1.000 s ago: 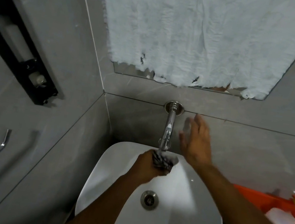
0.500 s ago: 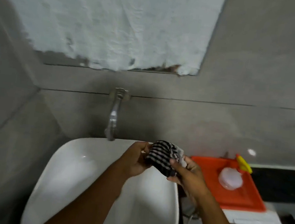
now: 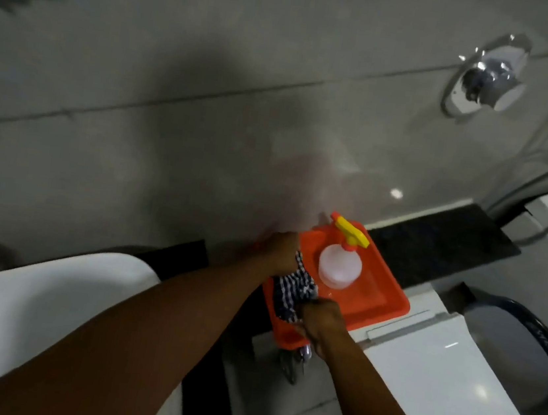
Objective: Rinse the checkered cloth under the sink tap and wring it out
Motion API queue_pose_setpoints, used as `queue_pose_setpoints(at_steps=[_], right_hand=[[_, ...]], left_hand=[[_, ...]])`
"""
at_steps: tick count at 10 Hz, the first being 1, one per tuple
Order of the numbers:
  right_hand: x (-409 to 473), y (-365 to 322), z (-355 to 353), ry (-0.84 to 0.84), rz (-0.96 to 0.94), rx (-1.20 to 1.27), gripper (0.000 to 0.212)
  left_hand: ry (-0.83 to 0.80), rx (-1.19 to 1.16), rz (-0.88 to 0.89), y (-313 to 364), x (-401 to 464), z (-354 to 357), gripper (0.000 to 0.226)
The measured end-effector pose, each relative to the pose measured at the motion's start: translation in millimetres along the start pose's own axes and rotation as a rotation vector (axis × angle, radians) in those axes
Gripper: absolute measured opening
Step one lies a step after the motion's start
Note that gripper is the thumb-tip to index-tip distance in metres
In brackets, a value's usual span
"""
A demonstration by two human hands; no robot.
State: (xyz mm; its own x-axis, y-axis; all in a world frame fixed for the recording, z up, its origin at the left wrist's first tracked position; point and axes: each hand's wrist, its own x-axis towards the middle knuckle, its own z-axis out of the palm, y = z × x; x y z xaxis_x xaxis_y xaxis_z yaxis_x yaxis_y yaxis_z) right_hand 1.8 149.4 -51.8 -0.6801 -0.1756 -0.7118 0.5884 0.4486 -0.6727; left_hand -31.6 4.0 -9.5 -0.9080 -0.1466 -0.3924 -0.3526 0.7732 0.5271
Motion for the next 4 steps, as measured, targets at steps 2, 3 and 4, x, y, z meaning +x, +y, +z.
queue_pose_setpoints(at_steps=[2, 3, 4], right_hand=[[32.1, 4.2, -1.6, -0.111, 0.058, -0.231, 0.028], [26.2, 1.4, -1.7, -0.132, 0.049, -0.291, 0.039], [-3.8, -18.9, 0.3, -0.057, 0.005, -0.305, 0.039]], left_hand=[[-0.085, 0.152, -0.037, -29.9, 30.6, 49.6, 0.045], [-0.103, 0.175, -0.043, -37.1, 31.2, 49.5, 0.043], [-0.083, 0.157, 0.029, -38.8, 21.2, 34.1, 0.044]])
